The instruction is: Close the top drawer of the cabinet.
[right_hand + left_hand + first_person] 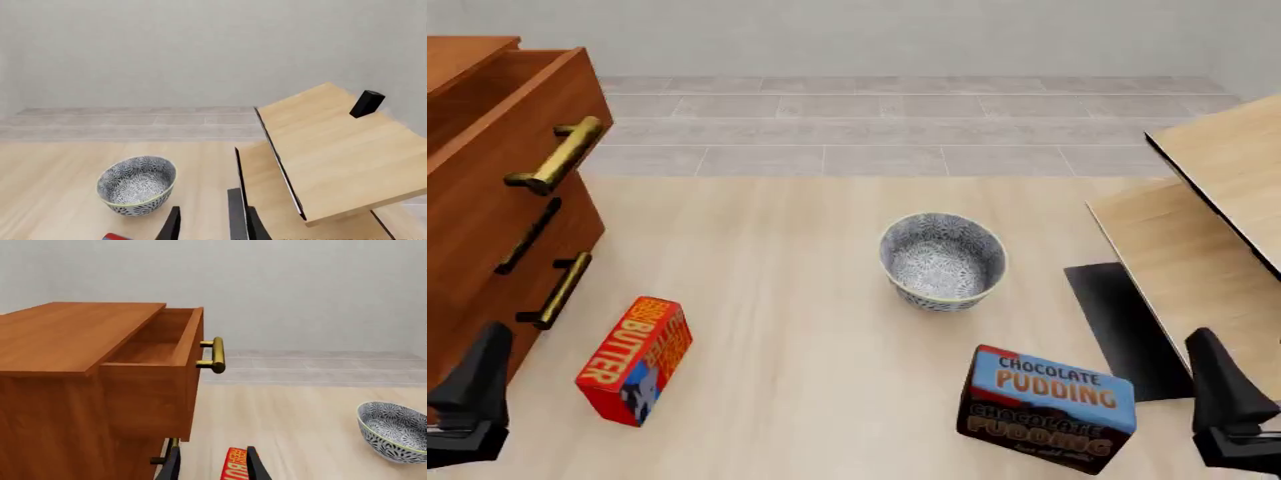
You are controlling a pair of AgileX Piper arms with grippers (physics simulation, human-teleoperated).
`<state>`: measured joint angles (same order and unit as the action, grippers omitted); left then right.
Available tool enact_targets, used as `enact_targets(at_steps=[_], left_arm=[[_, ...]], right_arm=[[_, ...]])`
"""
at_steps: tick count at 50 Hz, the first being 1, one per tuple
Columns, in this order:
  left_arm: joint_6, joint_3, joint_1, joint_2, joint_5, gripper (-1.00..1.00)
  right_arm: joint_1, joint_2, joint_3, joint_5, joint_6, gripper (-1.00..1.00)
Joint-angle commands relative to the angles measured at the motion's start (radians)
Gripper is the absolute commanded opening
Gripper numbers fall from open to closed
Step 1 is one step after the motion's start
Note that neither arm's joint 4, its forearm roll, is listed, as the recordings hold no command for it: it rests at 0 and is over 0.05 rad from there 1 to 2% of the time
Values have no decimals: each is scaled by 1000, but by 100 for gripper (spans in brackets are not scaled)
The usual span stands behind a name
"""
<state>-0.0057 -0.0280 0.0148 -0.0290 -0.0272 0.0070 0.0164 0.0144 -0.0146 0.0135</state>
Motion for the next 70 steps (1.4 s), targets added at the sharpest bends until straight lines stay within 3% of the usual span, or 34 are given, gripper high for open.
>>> enact_targets(at_steps=[1,18,29,40,64,70], left_arm=[[4,25,-12,23,28,100],[19,6,-13,28,43,100],[81,-7,-45,28,24,100],[220,-16,-121,29,-16,100],[311,-35,-193,28,-25,100],[415,-20,-218,24,-59,100]], right_arm=[[-4,-15,-6,1,-13,100],[-4,-16,-8,-14,-23,100],[-5,-16,-12,-19,-38,100],[25,-16,-14,-20,-49,100],[39,-16,-14,-9,-78,100],[42,-16,-14,0,-68,100]])
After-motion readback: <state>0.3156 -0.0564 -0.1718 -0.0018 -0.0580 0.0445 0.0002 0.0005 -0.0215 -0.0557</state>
